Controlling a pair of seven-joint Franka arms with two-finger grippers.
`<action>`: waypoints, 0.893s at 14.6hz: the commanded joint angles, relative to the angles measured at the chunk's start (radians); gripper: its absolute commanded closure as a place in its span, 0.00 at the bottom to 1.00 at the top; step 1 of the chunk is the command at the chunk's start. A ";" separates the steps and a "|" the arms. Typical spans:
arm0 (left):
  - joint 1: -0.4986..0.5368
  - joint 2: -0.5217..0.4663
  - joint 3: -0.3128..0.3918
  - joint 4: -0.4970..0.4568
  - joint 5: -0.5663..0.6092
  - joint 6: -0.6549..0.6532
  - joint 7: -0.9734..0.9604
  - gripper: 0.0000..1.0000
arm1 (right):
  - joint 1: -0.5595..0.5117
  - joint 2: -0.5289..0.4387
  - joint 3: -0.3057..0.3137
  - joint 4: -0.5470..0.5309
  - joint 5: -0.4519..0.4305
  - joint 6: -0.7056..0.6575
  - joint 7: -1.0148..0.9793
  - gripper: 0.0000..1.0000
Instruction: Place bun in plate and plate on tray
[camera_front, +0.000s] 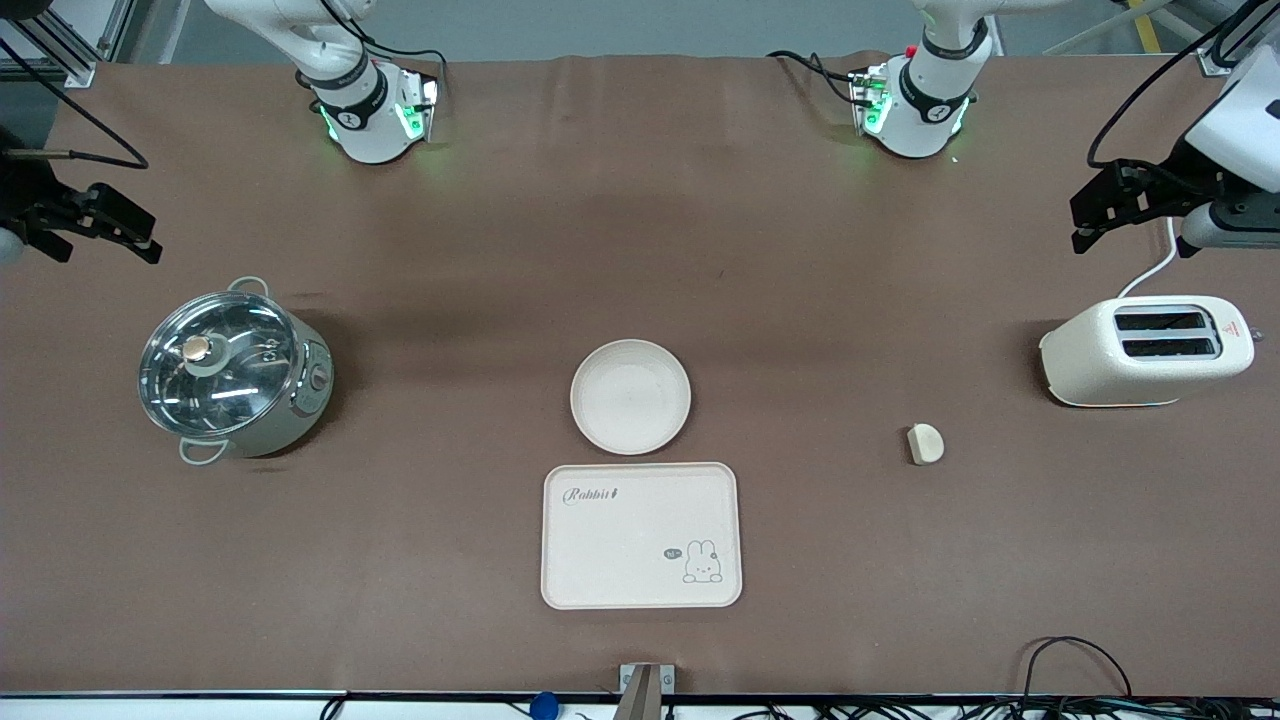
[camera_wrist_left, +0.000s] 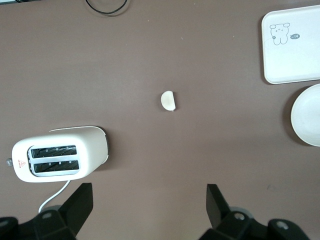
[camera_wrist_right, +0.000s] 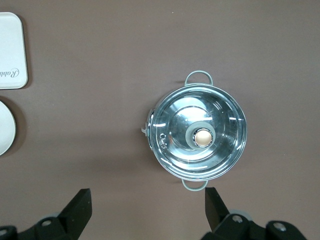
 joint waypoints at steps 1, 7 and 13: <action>0.005 0.017 -0.001 0.032 -0.017 -0.007 0.013 0.00 | -0.007 0.004 0.004 0.009 0.001 -0.002 -0.008 0.00; 0.005 0.119 -0.001 0.030 -0.021 -0.002 -0.003 0.00 | 0.071 0.034 0.013 0.008 0.104 0.021 -0.008 0.00; 0.003 0.155 -0.001 -0.203 -0.011 0.307 -0.059 0.00 | 0.227 0.377 0.013 0.000 0.227 0.413 0.096 0.00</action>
